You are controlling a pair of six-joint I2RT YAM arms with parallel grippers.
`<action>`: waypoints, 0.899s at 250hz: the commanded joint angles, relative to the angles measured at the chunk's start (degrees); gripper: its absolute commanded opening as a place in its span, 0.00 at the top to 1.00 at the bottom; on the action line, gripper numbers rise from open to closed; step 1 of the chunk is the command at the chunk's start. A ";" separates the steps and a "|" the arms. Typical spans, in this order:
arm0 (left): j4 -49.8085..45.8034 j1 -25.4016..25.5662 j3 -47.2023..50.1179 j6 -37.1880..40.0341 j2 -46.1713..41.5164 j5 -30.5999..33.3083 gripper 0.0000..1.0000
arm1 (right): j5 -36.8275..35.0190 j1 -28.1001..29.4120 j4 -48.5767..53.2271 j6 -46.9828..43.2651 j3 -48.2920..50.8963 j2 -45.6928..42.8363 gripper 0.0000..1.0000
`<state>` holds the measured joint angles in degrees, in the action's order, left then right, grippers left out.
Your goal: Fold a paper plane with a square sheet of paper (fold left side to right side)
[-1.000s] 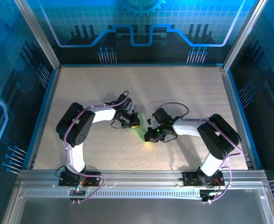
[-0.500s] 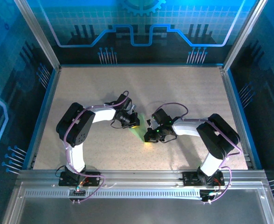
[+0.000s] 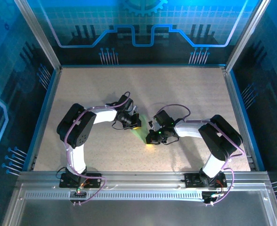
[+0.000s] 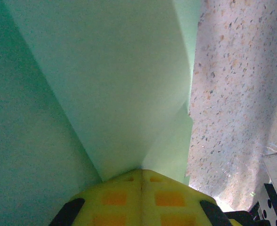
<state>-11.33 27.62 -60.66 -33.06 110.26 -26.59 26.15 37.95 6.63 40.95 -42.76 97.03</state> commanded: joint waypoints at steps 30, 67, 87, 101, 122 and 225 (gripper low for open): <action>-6.07 0.16 0.90 0.10 3.52 4.53 0.97 | 0.78 1.77 5.03 0.39 3.68 -1.40 1.00; -6.16 0.16 0.66 0.28 3.52 4.53 0.97 | 1.41 1.85 5.65 0.54 4.29 -3.53 1.00; -6.25 0.18 0.63 0.34 3.56 4.43 0.97 | 1.51 1.86 7.07 0.22 4.18 -5.57 1.00; -6.33 0.16 0.55 0.36 3.54 4.44 0.97 | 1.12 1.72 8.57 -0.23 3.85 -7.41 1.00; -6.33 0.16 0.55 0.45 3.58 4.44 0.97 | 1.37 1.12 10.03 -0.78 3.43 -10.23 1.00; -6.07 0.18 0.60 0.44 3.50 4.31 0.97 | -1.74 -0.25 3.76 -0.77 -5.00 -3.73 1.00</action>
<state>-11.77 27.62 -61.06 -33.04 110.48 -26.79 25.78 38.44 12.64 40.49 -44.40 89.82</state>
